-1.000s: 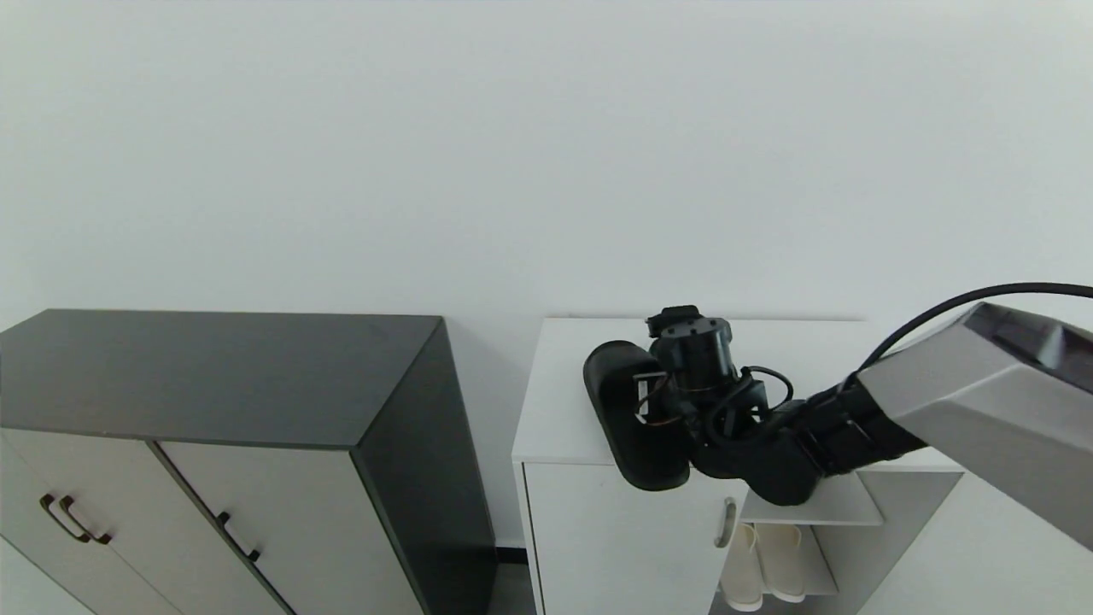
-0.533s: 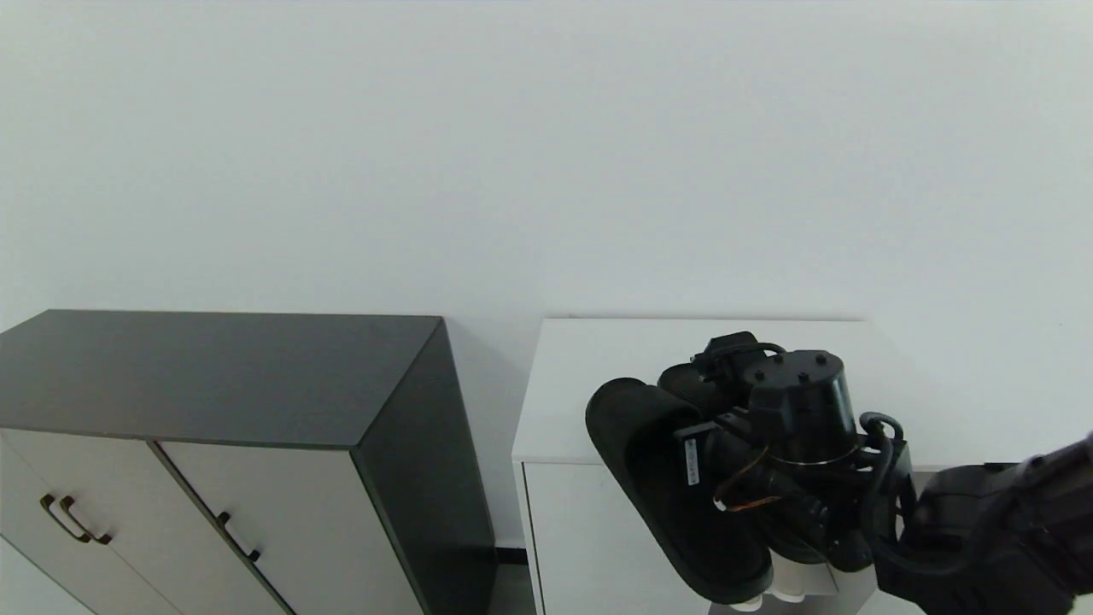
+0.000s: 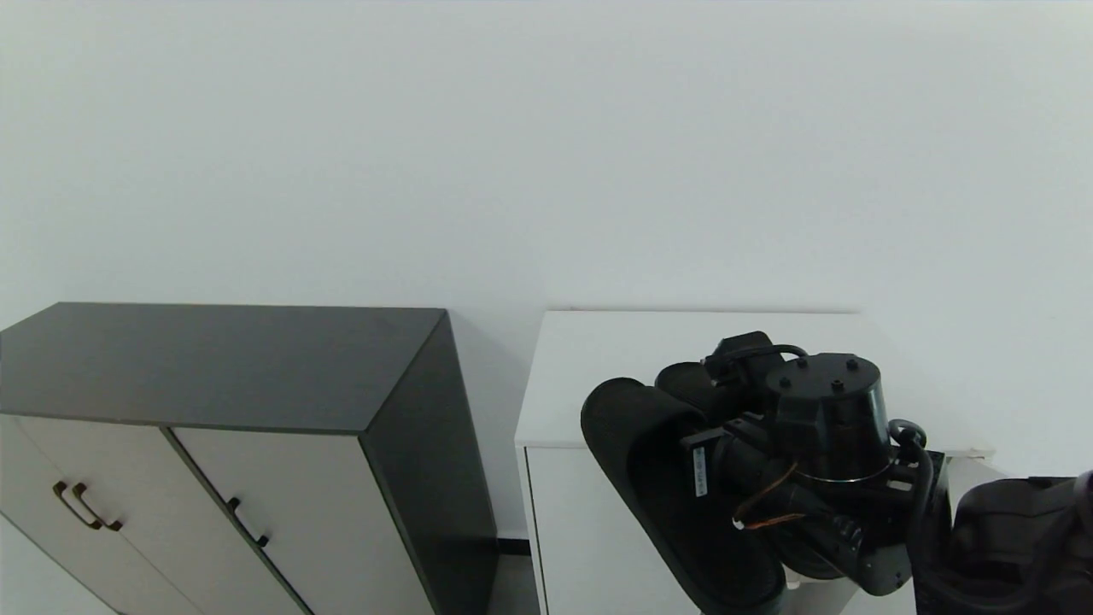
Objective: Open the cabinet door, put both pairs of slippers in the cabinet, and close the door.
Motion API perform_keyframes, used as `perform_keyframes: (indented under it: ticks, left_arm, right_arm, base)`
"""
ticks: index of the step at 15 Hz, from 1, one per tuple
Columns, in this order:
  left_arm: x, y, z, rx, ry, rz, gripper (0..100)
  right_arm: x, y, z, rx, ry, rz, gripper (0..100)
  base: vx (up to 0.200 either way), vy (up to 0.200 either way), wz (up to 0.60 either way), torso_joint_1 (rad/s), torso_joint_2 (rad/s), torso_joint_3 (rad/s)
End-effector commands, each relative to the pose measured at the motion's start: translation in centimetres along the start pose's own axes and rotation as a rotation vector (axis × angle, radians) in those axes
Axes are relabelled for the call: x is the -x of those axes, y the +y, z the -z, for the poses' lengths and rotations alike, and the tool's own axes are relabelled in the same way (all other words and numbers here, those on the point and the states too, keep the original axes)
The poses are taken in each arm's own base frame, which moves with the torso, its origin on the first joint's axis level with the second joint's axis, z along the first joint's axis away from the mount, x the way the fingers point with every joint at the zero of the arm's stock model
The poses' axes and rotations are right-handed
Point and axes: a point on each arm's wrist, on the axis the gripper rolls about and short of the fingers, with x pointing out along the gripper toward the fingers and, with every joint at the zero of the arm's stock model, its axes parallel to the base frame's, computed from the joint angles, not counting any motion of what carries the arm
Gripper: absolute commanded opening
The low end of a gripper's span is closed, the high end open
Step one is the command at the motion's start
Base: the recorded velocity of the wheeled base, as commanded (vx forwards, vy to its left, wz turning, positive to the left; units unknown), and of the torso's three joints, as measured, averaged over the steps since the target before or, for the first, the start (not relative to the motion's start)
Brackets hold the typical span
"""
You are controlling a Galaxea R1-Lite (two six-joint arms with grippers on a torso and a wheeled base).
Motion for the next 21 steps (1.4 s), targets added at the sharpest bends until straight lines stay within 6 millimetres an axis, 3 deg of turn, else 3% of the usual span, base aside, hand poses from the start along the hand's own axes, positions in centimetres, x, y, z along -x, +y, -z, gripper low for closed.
perform_keyframes:
  ticks: [1, 9, 21]
  left_arm:
    - [0.0, 0.0, 0.0, 0.000, 0.003, 0.000, 0]
    - [0.0, 0.0, 0.0, 0.002, 0.003, 0.000, 0]
    - [0.0, 0.0, 0.0, 0.002, 0.001, -0.002, 0]
  right_arm:
    - [0.1, 0.0, 0.0, -0.002, -0.002, 0.000, 0]
    - [0.1, -0.1, 0.2, 0.001, 0.004, 0.006, 0]
    - [-0.3, -0.1, 1.0, 0.002, 0.005, 0.009, 0]
  base:
    - [-0.200, 0.000, 0.00, -0.012, 0.00, -0.002]
    - [-0.200, 0.000, 0.00, -0.001, 0.00, 0.005]
    - [0.000, 0.000, 0.00, 0.000, 0.00, 0.000]
